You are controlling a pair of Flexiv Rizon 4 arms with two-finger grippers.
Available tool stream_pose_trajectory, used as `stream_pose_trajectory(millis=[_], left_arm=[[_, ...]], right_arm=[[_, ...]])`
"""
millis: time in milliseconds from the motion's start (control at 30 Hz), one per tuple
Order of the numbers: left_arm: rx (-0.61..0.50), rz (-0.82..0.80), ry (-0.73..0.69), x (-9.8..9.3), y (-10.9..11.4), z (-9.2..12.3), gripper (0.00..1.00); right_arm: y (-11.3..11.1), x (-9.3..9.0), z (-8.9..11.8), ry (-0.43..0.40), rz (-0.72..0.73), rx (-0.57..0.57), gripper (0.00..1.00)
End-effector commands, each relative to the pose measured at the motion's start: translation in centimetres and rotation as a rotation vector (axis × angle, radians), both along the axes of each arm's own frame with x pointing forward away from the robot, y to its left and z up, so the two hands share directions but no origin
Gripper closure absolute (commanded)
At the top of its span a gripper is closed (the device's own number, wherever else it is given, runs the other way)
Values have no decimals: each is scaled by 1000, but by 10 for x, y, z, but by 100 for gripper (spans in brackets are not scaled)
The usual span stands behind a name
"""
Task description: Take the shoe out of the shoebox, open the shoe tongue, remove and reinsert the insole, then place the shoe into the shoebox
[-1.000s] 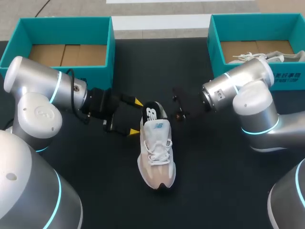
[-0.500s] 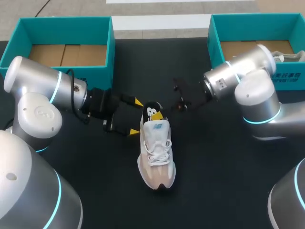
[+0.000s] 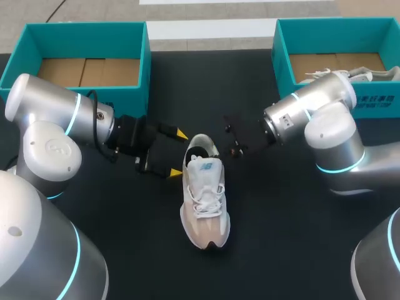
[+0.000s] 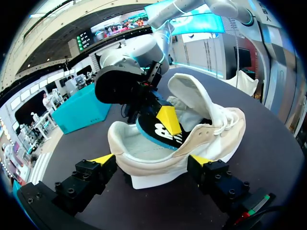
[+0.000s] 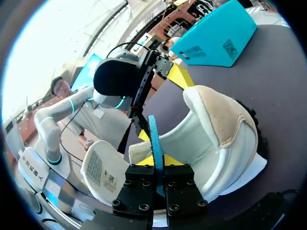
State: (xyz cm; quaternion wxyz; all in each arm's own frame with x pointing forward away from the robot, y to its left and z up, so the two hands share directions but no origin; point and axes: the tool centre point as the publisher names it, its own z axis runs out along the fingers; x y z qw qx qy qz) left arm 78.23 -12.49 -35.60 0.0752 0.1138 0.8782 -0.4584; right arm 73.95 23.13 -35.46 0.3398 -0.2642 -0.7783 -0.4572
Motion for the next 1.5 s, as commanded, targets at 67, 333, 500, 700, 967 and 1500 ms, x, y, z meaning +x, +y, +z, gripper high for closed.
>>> stream_pose_trajectory(millis=[67, 333, 500, 700, 967, 1500], left_arm=[[4, 2, -1, -1, -1, 0, 0], [4, 2, -1, -1, -1, 0, 0], [4, 2, -1, -1, -1, 0, 0], [4, 2, -1, -1, -1, 0, 0], [4, 2, -1, -1, -1, 0, 0], [4, 2, -1, -1, -1, 0, 0]], right_arm=[[0, -5, 2, -32, -35, -5, 79], [0, 11, 20, -79, -12, -24, 70], [-3, 21, 32, -108, 5, -42, 68], [-6, 33, 44, -141, 17, -53, 66], [-23, 51, 67, -209, -3, -90, 67], [-46, 31, 148, -279, -113, -301, 76]])
